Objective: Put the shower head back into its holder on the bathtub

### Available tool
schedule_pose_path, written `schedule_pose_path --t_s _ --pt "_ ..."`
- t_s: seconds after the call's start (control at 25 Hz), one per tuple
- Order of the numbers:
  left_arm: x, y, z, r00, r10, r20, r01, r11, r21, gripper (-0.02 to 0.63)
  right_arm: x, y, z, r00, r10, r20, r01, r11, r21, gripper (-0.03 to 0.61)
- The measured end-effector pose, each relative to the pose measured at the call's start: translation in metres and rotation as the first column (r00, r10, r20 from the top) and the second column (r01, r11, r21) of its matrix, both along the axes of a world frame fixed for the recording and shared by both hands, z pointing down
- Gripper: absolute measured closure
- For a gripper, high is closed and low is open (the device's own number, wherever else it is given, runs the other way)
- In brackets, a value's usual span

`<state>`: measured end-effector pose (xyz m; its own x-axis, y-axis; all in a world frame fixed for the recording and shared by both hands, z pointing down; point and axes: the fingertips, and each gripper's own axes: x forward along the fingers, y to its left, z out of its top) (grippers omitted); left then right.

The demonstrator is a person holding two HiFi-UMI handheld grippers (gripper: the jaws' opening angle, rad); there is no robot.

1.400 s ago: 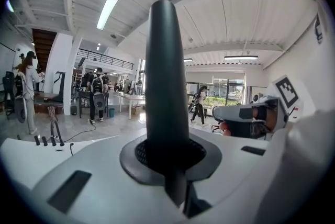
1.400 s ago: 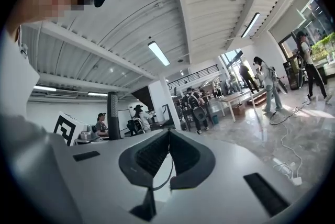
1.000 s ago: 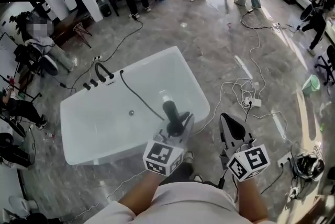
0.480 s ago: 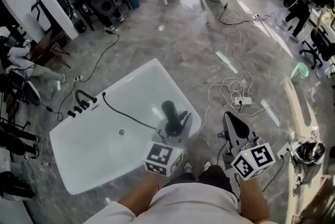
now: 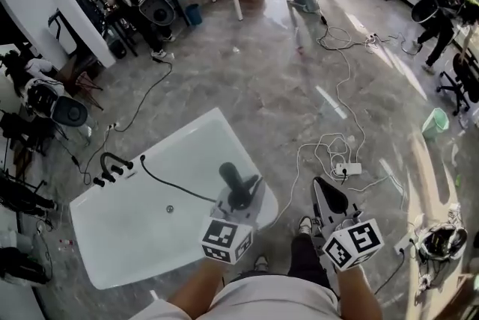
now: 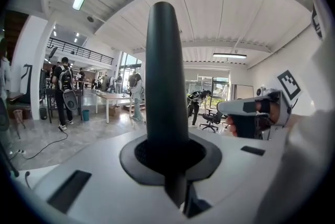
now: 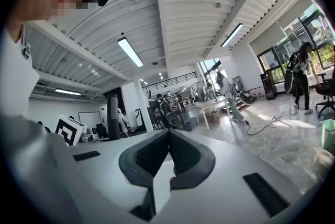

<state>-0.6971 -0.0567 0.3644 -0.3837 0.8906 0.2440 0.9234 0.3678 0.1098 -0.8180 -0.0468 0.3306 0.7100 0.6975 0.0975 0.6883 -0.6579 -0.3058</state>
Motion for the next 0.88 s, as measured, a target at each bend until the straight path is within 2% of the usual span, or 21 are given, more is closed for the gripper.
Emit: schedule_pose_path --t_s 0.4,0.56,0.88 --pt "-0.026 0.107 0.000 0.986 -0.164 -0.013 0.164 0.987 -0.007 0.574 -0.015 0.117 -0.001 0.980 -0.194 0.030 0.195 0.980 -0.034 0.565" --pt "-0.031 0.132 -0.006 0.981 -0.190 -0.027 0.190 0.982 -0.012 0.574 -0.013 0.140 -0.003 0.973 -0.232 0.010 0.233 0.972 -0.029 0.565" --pt "-0.011 0.170 -0.013 0.970 -0.240 -0.029 0.240 0.971 -0.009 0.574 0.017 0.176 -0.013 0.955 -0.295 0.006 0.295 0.955 -0.038 0.565"
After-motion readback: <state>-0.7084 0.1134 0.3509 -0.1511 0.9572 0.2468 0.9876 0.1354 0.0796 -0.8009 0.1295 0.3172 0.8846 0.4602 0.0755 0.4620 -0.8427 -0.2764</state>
